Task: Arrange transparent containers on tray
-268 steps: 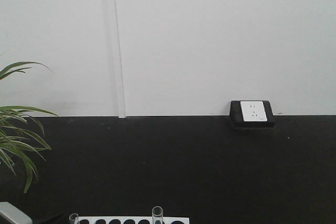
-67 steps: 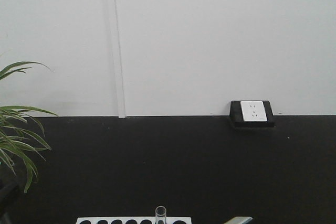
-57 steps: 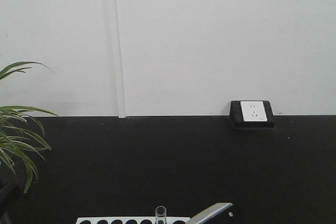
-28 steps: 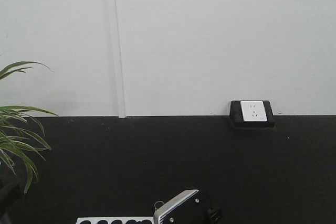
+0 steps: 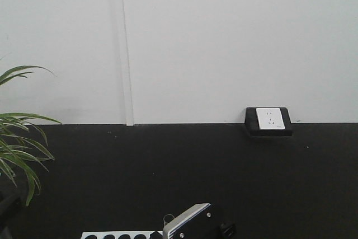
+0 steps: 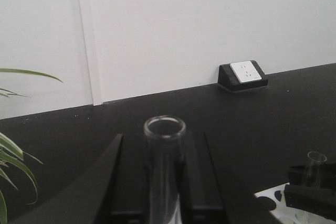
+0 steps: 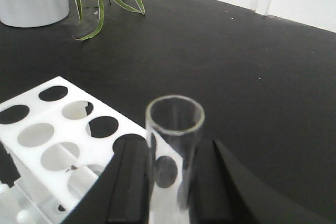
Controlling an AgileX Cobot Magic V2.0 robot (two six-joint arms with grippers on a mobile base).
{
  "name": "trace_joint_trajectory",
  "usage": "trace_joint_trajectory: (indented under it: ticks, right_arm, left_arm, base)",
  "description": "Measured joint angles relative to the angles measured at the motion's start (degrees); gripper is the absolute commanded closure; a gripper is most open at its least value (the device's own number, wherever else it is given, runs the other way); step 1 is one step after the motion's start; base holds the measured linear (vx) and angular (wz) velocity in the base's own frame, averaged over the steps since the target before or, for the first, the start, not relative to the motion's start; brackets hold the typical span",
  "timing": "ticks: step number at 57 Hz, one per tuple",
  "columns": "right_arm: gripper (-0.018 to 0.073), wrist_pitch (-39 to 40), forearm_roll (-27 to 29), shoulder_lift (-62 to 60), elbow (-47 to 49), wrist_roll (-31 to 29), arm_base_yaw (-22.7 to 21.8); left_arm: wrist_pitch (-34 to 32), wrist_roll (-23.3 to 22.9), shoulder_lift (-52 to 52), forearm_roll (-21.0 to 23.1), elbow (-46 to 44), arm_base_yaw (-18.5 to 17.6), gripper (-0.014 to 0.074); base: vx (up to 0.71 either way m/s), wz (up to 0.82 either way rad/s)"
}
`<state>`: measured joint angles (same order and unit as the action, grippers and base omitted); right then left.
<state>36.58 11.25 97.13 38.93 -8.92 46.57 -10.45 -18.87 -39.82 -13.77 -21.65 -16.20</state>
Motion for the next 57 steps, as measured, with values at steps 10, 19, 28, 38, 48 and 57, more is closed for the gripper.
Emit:
trace_joint_trajectory:
  ticks: [10,19,28,38,48,57]
  right_arm:
    - [0.0436,-0.4,0.2,-2.4,0.0,-0.1,0.0]
    - [0.0433,-2.7,2.4,-8.1,0.3,-0.9,0.0]
    - [0.0432,-10.6,3.2,-13.3,3.9,-4.3,0.0]
    - [0.0432,-16.8,3.7,-18.6,8.6,-7.1,0.0]
    - [0.0432,-21.1,4.3,-25.3,9.2,-7.7,0.0]
    - [0.0428,-29.4,4.3,-33.8,9.2,-10.6,-0.7]
  left_arm:
    - [0.0,0.0,0.0,0.0,0.0,0.0,0.043]
    - [0.0,0.0,0.0,0.0,0.0,0.0,0.043]
    - [0.0,-0.1,0.0,0.0,0.0,0.0,0.043]
    - [0.0,-0.1,0.0,0.0,0.0,0.0,0.043]
    - [-1.7,-0.1,0.0,0.0,0.0,0.0,0.043]
    - [-3.5,-0.1,1.8,0.0,0.0,0.0,0.043]
  base:
    - [0.0,0.0]
    - [0.0,0.0]
    - [0.0,0.0]
    - [0.0,0.0]
    - [0.0,0.0]
    - [0.0,0.0]
